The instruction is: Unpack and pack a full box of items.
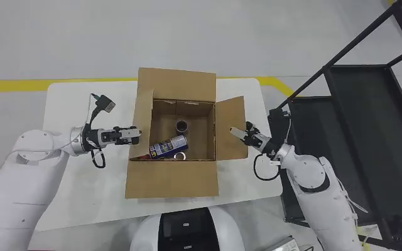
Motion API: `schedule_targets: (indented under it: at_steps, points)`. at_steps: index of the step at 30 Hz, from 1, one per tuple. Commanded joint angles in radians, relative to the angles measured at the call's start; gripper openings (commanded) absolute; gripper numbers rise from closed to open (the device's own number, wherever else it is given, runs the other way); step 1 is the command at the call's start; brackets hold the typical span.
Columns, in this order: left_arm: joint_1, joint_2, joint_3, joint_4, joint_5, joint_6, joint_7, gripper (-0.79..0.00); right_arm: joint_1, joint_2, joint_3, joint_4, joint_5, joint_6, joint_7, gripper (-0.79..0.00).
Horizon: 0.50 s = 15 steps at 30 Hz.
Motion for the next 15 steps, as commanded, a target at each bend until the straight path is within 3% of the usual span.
schedule_targets:
  at_steps: [1,15]
  points:
    - [-0.004,-0.001,0.009,0.009,0.036,-0.01,0.012,0.0,0.018,-0.001,-0.039,-0.007,0.002,-0.012,0.024,0.0]
    - [0.036,0.0,0.045,-0.05,0.222,-0.055,0.099,0.0,0.167,-0.015,-0.315,0.049,-0.206,0.014,0.089,0.0]
